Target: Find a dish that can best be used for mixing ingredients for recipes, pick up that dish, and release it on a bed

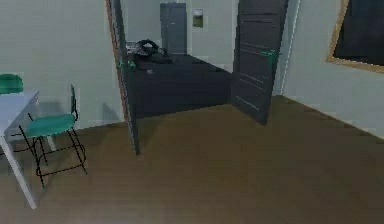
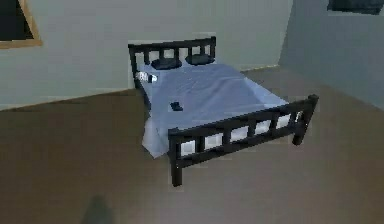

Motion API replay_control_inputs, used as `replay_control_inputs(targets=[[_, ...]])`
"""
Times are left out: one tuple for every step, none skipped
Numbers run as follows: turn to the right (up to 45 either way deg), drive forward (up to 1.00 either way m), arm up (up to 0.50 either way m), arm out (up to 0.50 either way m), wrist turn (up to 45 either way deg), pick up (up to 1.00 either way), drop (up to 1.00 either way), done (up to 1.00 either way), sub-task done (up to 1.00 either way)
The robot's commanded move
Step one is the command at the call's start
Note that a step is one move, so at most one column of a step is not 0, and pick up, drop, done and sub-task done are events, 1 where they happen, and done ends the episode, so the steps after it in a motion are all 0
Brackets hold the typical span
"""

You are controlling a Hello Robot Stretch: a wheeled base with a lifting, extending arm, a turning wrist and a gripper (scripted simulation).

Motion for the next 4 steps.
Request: replay_control_inputs(targets=[[0.0, 1.00, 0.00, 0.00, 0.0, 0.00, 0.00, 0.00, 0.00], [3.0, 0.00, 0.00, 0.00, 0.0, 0.00, 0.00, 0.00, 0.00], [0.0, 1.00, 0.00, 0.00, 0.0, 0.00, 0.00, 0.00, 0.00], [45.0, 0.00, 0.00, 0.00, 0.0, 0.00, 0.00, 0.00, 0.00]])
